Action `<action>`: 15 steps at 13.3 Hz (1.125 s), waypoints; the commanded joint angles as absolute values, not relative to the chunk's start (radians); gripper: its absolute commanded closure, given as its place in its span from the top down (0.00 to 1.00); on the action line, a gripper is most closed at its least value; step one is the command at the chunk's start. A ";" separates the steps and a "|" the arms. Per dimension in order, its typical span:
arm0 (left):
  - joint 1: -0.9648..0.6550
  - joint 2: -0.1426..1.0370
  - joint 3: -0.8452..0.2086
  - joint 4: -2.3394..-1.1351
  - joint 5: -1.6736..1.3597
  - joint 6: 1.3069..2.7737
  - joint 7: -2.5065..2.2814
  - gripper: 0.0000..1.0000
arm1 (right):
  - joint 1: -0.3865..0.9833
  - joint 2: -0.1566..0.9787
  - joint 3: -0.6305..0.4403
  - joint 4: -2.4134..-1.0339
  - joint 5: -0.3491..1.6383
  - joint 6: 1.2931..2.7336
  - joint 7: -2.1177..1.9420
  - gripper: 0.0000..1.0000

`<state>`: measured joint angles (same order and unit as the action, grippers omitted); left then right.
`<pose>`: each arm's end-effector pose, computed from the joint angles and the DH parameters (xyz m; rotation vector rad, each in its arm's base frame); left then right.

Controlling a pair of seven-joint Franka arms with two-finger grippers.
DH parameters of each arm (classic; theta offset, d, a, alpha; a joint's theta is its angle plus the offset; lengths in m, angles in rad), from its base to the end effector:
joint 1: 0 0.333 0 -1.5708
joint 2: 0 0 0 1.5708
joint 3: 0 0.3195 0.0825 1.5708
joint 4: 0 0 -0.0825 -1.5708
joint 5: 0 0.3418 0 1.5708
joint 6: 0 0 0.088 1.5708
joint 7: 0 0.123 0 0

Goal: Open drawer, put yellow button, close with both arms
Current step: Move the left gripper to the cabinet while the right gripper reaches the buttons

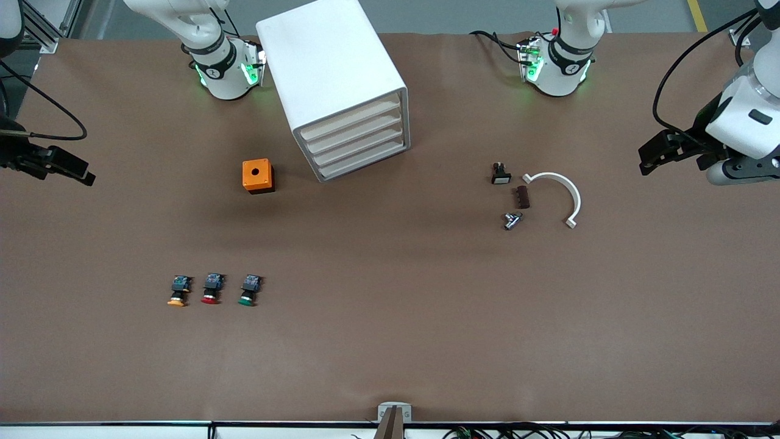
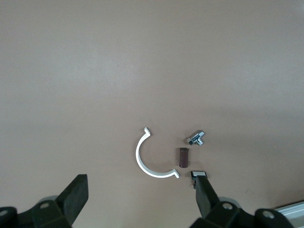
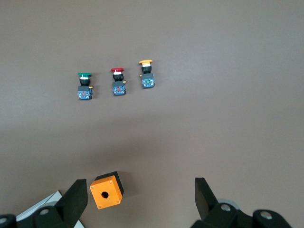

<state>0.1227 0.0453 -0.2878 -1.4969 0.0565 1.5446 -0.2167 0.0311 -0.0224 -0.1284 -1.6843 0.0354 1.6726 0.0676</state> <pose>0.5186 -0.0754 0.6189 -3.0984 -0.0829 -0.0193 0.5105 -0.0465 0.5833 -3.0926 0.2609 -0.0172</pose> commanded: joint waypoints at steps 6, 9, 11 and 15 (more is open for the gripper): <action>0.124 0.074 -0.296 -1.480 0.063 1.523 -0.213 1.00 | 0.018 -0.037 -0.115 -1.701 0.034 1.684 0.067 1.00; 0.120 0.127 -0.296 -1.480 0.044 1.526 -0.209 1.00 | 0.021 -0.026 -0.115 -1.704 0.032 1.693 0.078 1.00; 0.085 0.172 -0.296 -1.480 0.048 1.526 -0.230 1.00 | 0.021 -0.011 -0.114 -1.713 0.032 1.704 0.078 1.00; 0.020 0.294 -0.296 -1.454 0.040 1.529 -0.412 1.00 | 0.034 0.009 -0.114 -1.784 0.031 1.836 0.078 1.00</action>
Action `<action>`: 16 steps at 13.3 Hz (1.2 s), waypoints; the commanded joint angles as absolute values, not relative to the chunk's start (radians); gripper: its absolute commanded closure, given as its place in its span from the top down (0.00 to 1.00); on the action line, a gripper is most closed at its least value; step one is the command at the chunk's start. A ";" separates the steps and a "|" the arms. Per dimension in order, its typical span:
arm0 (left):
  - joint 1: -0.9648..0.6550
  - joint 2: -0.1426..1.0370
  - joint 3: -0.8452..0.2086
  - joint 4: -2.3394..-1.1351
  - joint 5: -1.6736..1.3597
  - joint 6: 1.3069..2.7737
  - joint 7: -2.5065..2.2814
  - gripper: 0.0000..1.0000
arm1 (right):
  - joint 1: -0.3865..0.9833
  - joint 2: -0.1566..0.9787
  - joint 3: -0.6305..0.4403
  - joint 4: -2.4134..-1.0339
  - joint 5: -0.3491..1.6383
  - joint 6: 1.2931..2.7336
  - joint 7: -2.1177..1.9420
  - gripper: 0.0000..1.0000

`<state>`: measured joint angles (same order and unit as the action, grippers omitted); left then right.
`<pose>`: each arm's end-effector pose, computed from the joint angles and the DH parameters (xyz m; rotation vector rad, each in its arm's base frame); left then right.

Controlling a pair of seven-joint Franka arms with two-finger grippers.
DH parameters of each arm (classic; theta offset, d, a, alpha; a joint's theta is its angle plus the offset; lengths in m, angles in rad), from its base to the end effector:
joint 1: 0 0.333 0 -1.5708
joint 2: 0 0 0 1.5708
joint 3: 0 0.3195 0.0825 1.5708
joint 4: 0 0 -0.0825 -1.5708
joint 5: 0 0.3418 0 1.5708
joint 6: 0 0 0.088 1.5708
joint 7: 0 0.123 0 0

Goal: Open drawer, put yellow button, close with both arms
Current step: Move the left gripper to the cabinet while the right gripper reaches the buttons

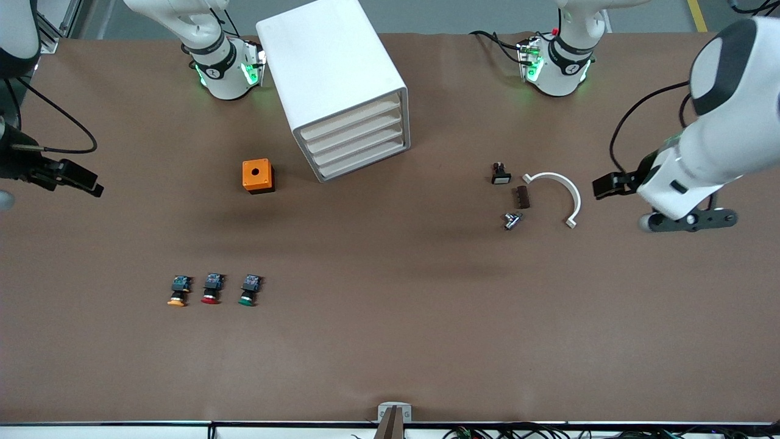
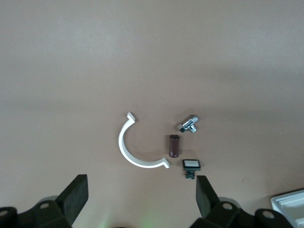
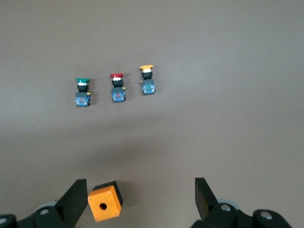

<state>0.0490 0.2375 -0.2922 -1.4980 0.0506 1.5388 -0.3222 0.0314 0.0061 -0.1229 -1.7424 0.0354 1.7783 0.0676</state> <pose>0.5553 -0.1138 0.5165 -3.0912 -0.1195 0.2857 0.5252 -0.0444 0.5525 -3.0969 0.2574 -0.0470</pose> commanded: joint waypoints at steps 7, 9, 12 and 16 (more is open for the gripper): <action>-0.037 0.442 -0.295 -1.447 -0.109 1.529 -1.005 1.00 | 0.060 0.162 -0.112 -1.801 0.038 1.966 0.078 1.00; -0.066 0.471 -0.296 -1.448 -0.132 1.528 -1.171 1.00 | 0.061 0.210 -0.110 -1.821 0.040 2.014 0.080 1.00; -0.113 0.495 -0.296 -1.451 -0.155 1.493 -1.401 1.00 | 0.063 0.279 -0.110 -1.864 0.046 2.092 0.074 1.00; -0.159 0.566 -0.295 -1.450 -0.360 1.486 -1.707 1.00 | 0.064 0.353 -0.110 -1.864 0.069 2.195 0.071 1.00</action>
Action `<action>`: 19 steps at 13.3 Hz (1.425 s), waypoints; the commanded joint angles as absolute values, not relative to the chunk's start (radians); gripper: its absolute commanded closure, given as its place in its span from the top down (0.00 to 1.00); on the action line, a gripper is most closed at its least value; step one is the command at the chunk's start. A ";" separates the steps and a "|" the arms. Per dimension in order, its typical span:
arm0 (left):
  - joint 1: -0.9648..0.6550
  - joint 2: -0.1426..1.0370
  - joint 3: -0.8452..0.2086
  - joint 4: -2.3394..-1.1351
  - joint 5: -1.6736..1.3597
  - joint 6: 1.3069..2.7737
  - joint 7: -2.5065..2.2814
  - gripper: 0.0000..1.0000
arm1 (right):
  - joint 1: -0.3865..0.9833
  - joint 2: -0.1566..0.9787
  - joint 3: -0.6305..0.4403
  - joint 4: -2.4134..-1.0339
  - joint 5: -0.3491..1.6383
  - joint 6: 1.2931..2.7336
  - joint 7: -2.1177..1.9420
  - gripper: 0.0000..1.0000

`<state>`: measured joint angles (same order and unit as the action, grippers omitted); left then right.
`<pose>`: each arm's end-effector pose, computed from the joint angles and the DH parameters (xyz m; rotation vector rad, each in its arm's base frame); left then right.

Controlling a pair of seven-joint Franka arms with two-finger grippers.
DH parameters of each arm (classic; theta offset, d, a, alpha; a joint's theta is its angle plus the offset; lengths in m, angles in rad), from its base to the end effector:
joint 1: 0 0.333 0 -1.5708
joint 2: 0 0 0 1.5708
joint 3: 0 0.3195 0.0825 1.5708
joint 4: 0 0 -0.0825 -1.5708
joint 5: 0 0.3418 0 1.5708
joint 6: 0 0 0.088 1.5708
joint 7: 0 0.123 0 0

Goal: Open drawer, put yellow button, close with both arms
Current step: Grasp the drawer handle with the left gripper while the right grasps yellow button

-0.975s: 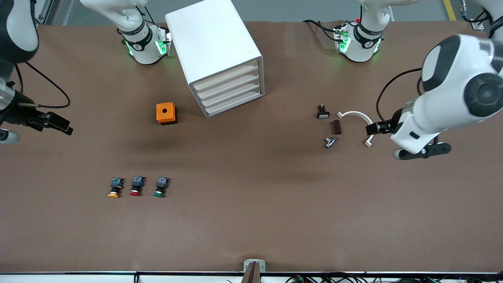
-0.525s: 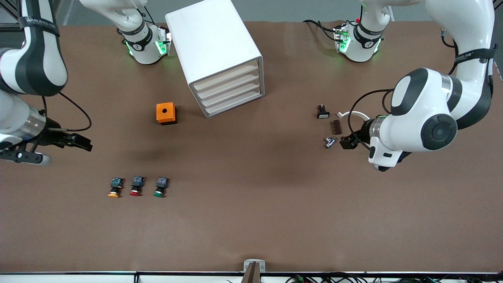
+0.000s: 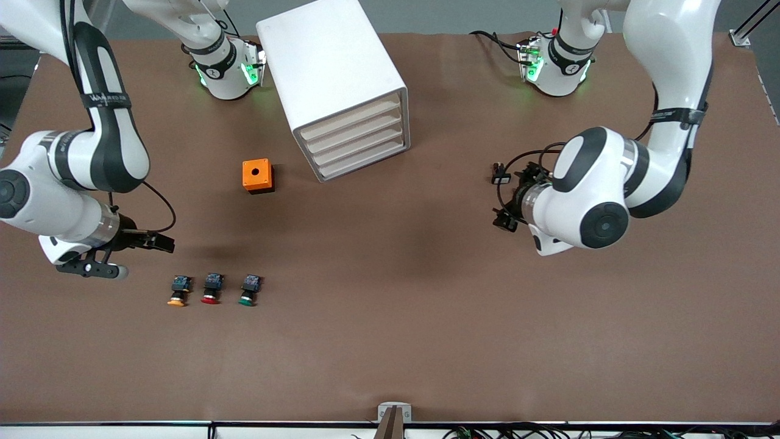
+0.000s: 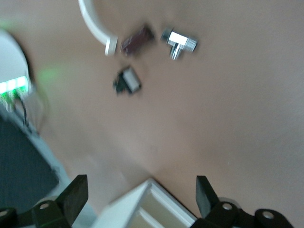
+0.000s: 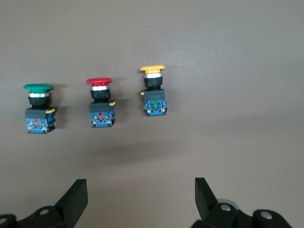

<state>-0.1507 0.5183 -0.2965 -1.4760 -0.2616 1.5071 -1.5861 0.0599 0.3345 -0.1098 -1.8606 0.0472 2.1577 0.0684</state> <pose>0.5364 -0.2632 0.3743 -2.3523 -1.5874 0.8691 0.5913 -0.0228 0.3497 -3.1310 0.2191 0.0550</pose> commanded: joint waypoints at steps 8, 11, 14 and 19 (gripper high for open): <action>-0.267 0.715 -0.295 -1.451 -0.691 1.477 -2.210 0.93 | 0.058 0.546 -0.104 -1.864 0.075 2.413 0.064 1.00; -0.339 0.721 -0.295 -1.451 -0.787 1.477 -2.311 0.80 | 0.054 0.584 -0.103 -1.861 0.084 2.473 0.058 1.00; -0.362 0.778 -0.295 -1.448 -0.922 1.477 -2.407 0.73 | 0.041 0.612 -0.103 -1.848 0.109 2.497 0.012 1.00; -0.445 0.793 -0.295 -1.448 -0.988 1.482 -2.413 0.55 | 0.040 0.617 -0.103 -1.836 0.143 2.499 -0.031 1.00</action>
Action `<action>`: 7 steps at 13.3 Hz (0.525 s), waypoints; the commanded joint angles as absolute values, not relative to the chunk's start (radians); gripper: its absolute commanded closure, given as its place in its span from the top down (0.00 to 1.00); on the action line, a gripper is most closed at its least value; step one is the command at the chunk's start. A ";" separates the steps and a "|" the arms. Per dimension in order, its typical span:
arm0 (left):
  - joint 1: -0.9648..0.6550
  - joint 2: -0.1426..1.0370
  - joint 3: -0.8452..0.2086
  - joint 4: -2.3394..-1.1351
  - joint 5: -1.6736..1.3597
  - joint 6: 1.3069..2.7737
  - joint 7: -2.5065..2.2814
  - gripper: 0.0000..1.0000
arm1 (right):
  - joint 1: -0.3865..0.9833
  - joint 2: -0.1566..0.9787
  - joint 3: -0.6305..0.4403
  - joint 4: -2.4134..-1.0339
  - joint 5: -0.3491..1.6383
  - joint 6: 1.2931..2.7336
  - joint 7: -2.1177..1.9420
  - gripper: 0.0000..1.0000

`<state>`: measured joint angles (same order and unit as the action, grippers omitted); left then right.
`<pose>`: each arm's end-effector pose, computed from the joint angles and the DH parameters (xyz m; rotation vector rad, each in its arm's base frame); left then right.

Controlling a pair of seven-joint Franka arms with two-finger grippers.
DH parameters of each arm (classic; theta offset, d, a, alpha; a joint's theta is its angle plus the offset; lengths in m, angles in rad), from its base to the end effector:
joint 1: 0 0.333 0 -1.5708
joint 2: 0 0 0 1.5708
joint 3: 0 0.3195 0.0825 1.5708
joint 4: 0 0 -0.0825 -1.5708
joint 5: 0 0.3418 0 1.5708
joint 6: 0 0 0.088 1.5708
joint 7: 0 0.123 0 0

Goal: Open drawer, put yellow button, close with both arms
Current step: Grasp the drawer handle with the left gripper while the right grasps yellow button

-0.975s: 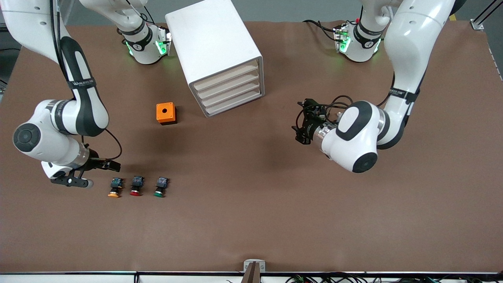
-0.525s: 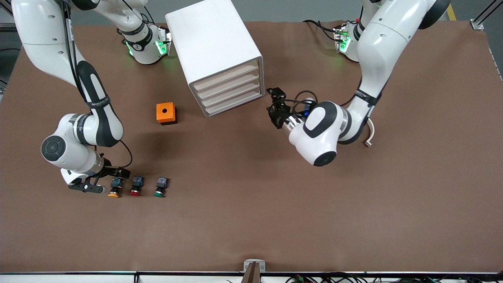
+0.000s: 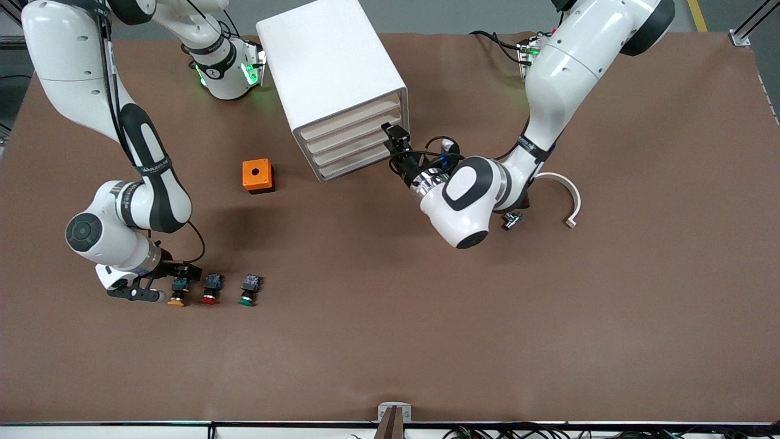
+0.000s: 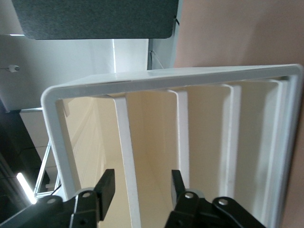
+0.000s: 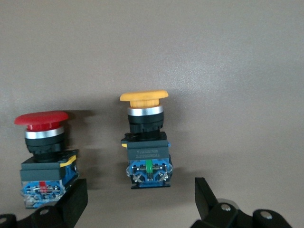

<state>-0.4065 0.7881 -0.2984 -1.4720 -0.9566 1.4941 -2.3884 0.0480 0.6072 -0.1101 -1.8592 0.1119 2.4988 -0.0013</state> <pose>0.4314 -0.4557 0.2764 -1.1033 -1.7619 1.4493 0.6195 -0.0334 0.2150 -3.1294 0.2013 -0.0597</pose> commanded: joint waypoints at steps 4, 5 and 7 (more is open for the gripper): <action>-0.494 0.793 -0.295 -1.450 -0.991 1.482 -2.408 0.54 | 0.026 0.658 -0.101 -1.793 0.143 2.502 -0.055 0.96; -0.515 0.793 -0.293 -1.450 -0.985 1.483 -2.402 0.44 | 0.026 0.660 -0.101 -1.792 0.144 2.511 -0.057 0.96; -0.516 0.793 -0.285 -1.450 -0.986 1.483 -2.399 0.08 | 0.028 0.666 -0.101 -1.792 0.143 2.513 -0.058 0.87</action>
